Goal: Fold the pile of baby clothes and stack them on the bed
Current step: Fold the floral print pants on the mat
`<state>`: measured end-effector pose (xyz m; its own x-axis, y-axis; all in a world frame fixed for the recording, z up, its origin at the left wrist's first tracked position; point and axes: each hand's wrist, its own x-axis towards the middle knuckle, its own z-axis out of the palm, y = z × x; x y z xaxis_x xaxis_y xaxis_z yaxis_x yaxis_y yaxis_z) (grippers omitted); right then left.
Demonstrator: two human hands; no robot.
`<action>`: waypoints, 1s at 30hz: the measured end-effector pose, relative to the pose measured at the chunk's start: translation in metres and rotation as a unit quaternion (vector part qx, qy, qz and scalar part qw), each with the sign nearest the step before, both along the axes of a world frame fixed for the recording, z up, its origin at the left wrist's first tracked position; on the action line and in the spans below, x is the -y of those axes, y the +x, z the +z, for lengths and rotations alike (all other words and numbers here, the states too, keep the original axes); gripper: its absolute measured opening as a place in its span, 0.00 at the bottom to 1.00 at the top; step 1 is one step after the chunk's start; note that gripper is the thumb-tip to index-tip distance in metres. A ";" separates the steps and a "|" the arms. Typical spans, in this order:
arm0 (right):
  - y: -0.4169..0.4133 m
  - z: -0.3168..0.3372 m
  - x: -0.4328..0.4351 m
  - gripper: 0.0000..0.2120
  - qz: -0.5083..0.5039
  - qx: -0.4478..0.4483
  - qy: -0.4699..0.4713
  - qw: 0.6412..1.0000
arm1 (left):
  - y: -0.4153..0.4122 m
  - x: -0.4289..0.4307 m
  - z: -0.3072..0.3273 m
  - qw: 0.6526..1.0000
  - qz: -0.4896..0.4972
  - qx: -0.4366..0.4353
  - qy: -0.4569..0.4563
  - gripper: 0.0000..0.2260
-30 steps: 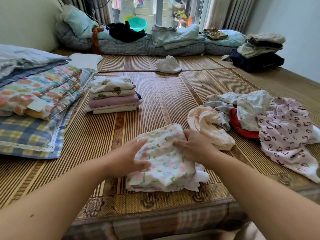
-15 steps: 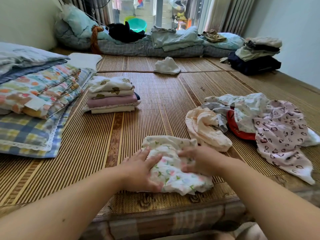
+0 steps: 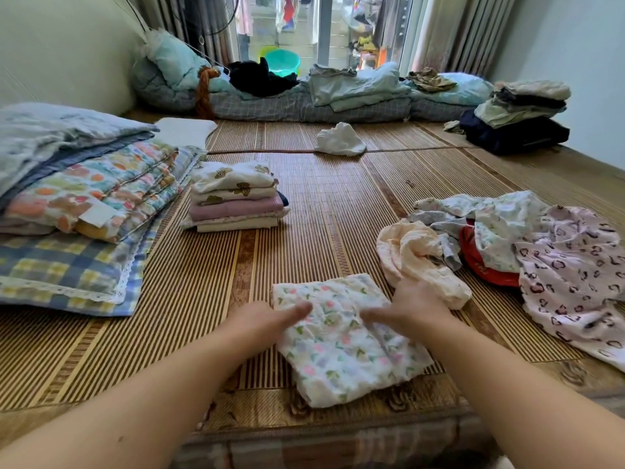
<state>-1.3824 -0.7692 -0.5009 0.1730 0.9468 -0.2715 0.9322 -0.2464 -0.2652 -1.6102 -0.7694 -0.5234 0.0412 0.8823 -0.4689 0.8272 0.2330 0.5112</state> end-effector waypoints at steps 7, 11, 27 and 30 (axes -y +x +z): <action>-0.012 -0.009 -0.008 0.07 -0.004 -0.195 -0.044 0.980 | 0.031 0.002 -0.009 0.990 0.055 0.122 0.036 0.13; -0.004 -0.007 -0.003 0.29 -0.058 -0.301 -0.021 0.952 | 0.020 -0.001 -0.004 0.962 0.131 0.232 0.063 0.28; -0.052 0.062 -0.098 0.34 0.128 -0.335 0.081 0.930 | -0.064 -0.080 0.050 0.895 0.058 0.429 0.109 0.35; -0.091 0.087 -0.161 0.34 0.173 -0.291 0.162 0.927 | -0.096 -0.134 0.080 0.896 0.077 0.393 0.190 0.34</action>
